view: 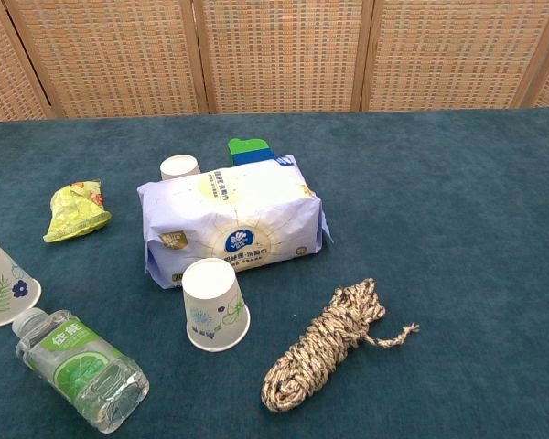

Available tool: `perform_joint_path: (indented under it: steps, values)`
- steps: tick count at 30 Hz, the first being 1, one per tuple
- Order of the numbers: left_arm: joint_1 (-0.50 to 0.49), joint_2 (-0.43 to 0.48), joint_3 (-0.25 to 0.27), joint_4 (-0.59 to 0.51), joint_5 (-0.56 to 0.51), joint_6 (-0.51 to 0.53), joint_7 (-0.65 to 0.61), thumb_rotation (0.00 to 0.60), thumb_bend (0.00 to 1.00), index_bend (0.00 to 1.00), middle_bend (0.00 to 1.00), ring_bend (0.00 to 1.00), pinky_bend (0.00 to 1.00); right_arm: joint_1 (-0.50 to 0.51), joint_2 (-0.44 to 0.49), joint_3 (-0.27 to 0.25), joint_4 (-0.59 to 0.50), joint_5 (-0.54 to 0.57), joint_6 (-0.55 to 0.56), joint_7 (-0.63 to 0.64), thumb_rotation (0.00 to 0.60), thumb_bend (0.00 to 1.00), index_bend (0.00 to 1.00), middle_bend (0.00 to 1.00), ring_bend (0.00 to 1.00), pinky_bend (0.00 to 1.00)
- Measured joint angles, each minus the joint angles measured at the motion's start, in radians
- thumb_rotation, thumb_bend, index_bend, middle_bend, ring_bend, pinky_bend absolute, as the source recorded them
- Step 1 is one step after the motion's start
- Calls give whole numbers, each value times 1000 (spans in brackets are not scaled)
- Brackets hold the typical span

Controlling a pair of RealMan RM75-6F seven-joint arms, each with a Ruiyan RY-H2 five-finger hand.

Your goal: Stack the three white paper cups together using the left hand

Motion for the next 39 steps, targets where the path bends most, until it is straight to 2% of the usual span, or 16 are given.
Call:
perform_joint_path:
  steps: [24,35,39]
  values:
    - [-4,3,3,0,11,-3,-5,600,220,0,0,0,0,-4,3,5,-6,8,6,-5,600,0,0,0,0,0]
    - [-16,13,15,-12,63,-5,-18,600,220,0,0,0,0,-6,8,9,-5,12,9,11,600,0,0,0,0,0]
    - [-38,35,20,-23,95,-27,-29,600,220,45,0,0,0,-4,6,8,-4,12,5,7,600,0,0,0,0,0]
